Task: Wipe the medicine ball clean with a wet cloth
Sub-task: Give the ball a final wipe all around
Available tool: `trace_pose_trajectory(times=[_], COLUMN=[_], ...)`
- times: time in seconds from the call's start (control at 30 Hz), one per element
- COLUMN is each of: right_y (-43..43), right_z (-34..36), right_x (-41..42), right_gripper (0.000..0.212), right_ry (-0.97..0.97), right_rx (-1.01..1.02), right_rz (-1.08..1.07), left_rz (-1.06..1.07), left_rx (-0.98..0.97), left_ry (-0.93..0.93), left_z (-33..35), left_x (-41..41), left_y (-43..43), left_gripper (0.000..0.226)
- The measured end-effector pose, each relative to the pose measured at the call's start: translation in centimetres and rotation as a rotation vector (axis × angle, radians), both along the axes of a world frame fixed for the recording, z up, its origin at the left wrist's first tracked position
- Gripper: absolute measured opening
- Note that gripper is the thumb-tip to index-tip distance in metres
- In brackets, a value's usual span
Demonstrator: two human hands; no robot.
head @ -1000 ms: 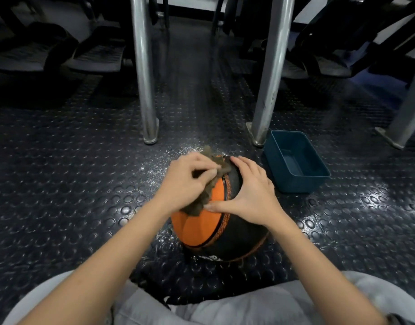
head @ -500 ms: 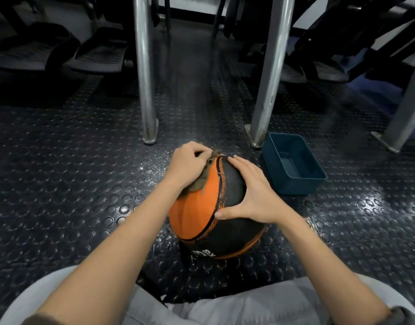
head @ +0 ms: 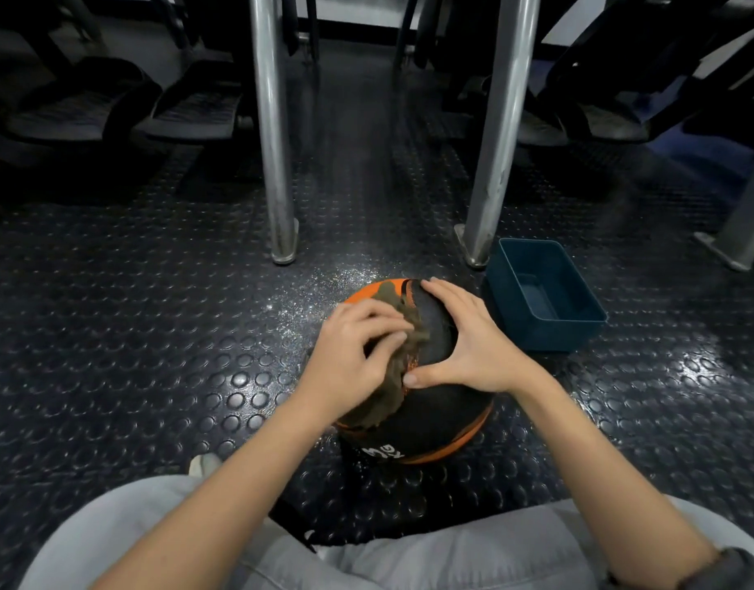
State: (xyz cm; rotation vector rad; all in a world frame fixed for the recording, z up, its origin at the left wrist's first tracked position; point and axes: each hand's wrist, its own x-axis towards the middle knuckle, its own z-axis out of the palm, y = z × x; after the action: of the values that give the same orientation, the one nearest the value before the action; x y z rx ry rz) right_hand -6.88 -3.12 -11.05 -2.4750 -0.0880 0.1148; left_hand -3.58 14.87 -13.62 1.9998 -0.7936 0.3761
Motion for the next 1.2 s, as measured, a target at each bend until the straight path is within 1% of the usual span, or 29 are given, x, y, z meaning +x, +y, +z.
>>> trace_pose_trajectory(times=[0.07, 0.17, 0.23, 0.3, 0.43, 0.53, 0.6, 0.63, 0.73, 0.77, 0.83, 0.9, 0.97, 1.13, 1.2], right_y=[0.2, 0.7, 0.6, 0.3, 0.2, 0.6, 0.7, 0.7, 0.6, 0.6, 0.7, 0.7, 0.9, 0.8, 0.7], right_z=[-0.3, -0.4, -0.4, -0.3, -0.3, 0.2, 0.4, 0.5, 0.4, 0.3, 0.1, -0.2, -0.4, -0.5, -0.7], right_x=[-0.3, -0.3, -0.1, -0.1, -0.1, 0.4, 0.6, 0.6, 0.3, 0.2, 0.0, -0.1, -0.2, 0.0, -0.1], right_gripper=[0.133, 0.130, 0.129, 0.131, 0.134, 0.127, 0.121, 0.122, 0.126, 0.127, 0.131, 0.132, 0.131, 0.129, 0.128], right_ry=[-0.008, -0.026, -0.031, -0.025, -0.003, 0.011, 0.016, 0.016, 0.006, 0.008, 0.008, -0.017, -0.035, -0.046, -0.053], right_rx=[-0.031, -0.042, -0.024, -0.009, -0.030, -0.036, -0.052, -0.058, -0.062, -0.055, -0.052, -0.049, -0.029, 0.025, 0.043], right_rz=[0.009, 0.007, -0.013, -0.023, 0.008, -0.002, 0.009, 0.017, 0.018, 0.013, 0.007, 0.008, 0.000, -0.041, -0.048], left_rz=[0.080, 0.219, 0.229, 0.197, 0.089, -0.005, -0.055, -0.065, -0.025, 0.013, 0.124, 0.207, 0.229, 0.222, 0.251], left_rx=[-0.021, 0.043, 0.072, 0.048, -0.009, -0.027, -0.026, -0.017, 0.006, 0.007, -0.006, -0.040, -0.030, 0.063, 0.052], left_ry=[0.156, 0.437, 0.481, 0.430, 0.215, 0.045, 0.024, 0.031, 0.014, 0.036, 0.167, 0.356, 0.490, 0.721, 0.830], left_z=[1.2, 2.1, 2.1, 2.3, 1.4, 0.0, -0.8, -1.0, -0.6, -0.1, 1.0, 1.6, 1.6, 0.6, -0.3], left_x=[2.3, 6.4, 7.1, 6.1, 2.3, -0.4, -1.3, -1.3, -0.6, 0.0, 1.8, 4.5, 6.6, 9.7, 10.6], left_y=[-1.1, -2.4, -3.0, -3.0, -1.5, 0.1, 0.6, 0.6, -0.4, -1.0, -2.0, -2.4, -2.0, -1.3, -0.7], left_gripper=[0.013, 0.016, 0.017, 0.015, 0.012, 0.018, 0.021, 0.018, 0.016, 0.017, 0.015, 0.011, 0.012, 0.021, 0.025])
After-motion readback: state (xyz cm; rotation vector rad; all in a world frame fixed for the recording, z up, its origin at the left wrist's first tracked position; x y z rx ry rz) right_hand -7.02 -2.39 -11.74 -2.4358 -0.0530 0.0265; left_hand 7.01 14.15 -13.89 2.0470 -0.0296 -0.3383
